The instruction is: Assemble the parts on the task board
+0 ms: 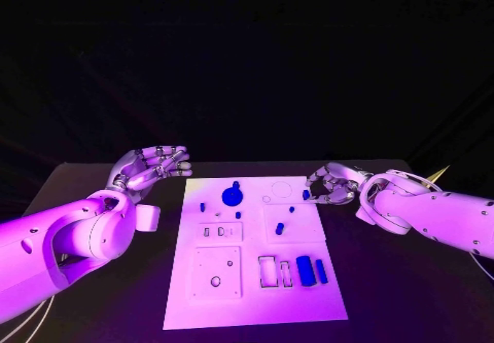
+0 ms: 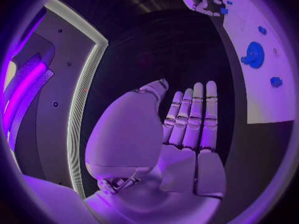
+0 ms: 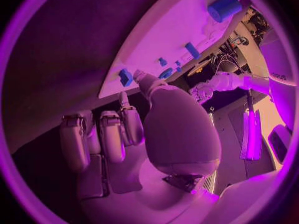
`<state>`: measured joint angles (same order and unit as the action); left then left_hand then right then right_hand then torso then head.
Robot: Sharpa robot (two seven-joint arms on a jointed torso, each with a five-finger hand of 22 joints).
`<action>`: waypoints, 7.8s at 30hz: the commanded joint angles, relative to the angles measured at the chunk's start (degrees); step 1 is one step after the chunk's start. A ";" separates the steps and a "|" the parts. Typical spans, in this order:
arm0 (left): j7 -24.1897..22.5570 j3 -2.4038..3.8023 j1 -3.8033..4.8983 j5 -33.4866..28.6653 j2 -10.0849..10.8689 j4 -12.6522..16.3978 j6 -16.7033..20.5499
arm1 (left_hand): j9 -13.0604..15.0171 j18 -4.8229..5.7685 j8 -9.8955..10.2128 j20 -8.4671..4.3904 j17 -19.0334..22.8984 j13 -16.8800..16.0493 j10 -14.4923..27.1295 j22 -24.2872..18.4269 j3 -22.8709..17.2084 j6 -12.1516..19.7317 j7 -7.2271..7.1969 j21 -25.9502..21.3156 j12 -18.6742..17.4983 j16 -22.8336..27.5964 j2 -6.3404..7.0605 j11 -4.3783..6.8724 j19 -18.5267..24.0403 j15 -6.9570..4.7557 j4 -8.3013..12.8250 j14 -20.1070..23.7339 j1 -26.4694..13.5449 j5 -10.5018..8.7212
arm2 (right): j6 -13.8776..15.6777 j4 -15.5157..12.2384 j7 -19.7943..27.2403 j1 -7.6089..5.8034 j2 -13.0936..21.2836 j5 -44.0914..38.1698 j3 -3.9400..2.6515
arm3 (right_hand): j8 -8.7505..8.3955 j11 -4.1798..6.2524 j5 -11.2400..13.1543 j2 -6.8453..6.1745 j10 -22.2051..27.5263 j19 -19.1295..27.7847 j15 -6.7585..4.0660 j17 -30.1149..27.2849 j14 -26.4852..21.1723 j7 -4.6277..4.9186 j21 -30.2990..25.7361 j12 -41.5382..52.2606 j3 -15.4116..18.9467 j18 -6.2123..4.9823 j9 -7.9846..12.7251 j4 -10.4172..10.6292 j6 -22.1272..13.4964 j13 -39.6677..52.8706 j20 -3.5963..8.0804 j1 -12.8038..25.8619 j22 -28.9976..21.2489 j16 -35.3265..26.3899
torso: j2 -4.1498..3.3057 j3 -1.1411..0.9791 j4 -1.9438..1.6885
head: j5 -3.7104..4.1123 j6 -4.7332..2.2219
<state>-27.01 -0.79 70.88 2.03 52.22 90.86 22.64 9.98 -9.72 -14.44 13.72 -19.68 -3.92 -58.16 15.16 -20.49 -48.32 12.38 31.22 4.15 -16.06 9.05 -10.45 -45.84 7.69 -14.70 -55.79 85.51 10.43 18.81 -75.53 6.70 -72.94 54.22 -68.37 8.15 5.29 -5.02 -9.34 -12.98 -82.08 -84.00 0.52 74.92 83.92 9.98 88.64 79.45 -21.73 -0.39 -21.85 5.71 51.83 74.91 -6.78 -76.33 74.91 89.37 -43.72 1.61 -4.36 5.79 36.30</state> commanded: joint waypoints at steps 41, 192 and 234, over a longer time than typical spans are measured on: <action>0.11 0.02 0.01 -0.08 0.10 -0.12 -1.05 | 0.09 -0.42 0.29 -0.05 -0.21 -0.06 -0.01 0.06 -0.43 0.25 1.72 0.25 -0.30 0.27 0.18 -0.38 0.61 0.28 0.10 0.14 -0.58 -0.34 | 2.98 2.35 -0.60 1.56 -2.70 1.09 0.12 | 2.06 0.79 -0.03 3.52 -1.86 -6.00 -0.38 14.83 6.02 -0.95 1.36 2.25 -3.80 0.39 -0.34 1.29 4.12 8.34 0.44 0.32 15.09 0.55 | 0.04 0.07 0.04 | 0.00 0.65; 1.29 -0.05 0.06 -0.54 -1.74 -2.41 -1.24 | 0.16 -0.46 0.32 0.06 -0.61 -0.07 0.02 0.19 -0.72 0.26 1.77 0.45 -0.32 0.47 0.04 -0.41 1.13 0.33 0.11 0.27 -0.82 -0.30 | 9.27 -14.56 -31.29 7.24 -20.46 -20.32 0.14 | 6.49 2.04 0.09 1.75 -1.71 -6.00 -1.60 14.35 5.91 -2.16 1.36 1.15 -6.82 0.39 -2.13 -0.34 3.42 7.82 1.87 5.00 15.09 0.37 | 1.28 0.82 0.10 | -4.80 4.02; 13.55 -0.07 0.08 13.44 -2.01 -4.20 -6.79 | 2.32 -0.83 -2.91 -2.61 -11.67 -3.86 -5.48 5.20 2.41 0.51 0.29 10.15 6.39 -14.59 0.31 2.03 -4.16 -3.05 -1.63 -9.99 -5.92 -0.34 | 16.26 -23.12 -22.16 4.48 -10.98 -10.18 -0.25 | 0.40 -0.78 3.21 2.17 2.95 -6.00 0.86 12.82 5.51 0.86 1.36 -4.60 16.99 0.39 2.83 11.08 -5.18 2.91 -0.43 -4.46 15.09 -0.24 | 2.02 0.69 0.15 | -5.45 3.52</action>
<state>-18.45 -0.89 70.89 9.12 50.36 86.61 19.90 12.54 -9.72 -17.71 10.73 -32.60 -8.31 -63.21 20.94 -18.02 -47.48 12.20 42.29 11.22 -32.24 9.13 -8.47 -50.15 4.64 -16.29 -65.38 79.64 10.14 33.85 -98.47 -19.72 -68.59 43.57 -83.26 7.89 6.08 -5.83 -6.12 -10.64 -79.41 -84.11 0.94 74.95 84.12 10.81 89.68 75.08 -5.05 -0.39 -19.08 16.83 46.91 74.92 -6.88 -80.33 74.94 89.42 -41.97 2.32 -4.22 0.42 39.83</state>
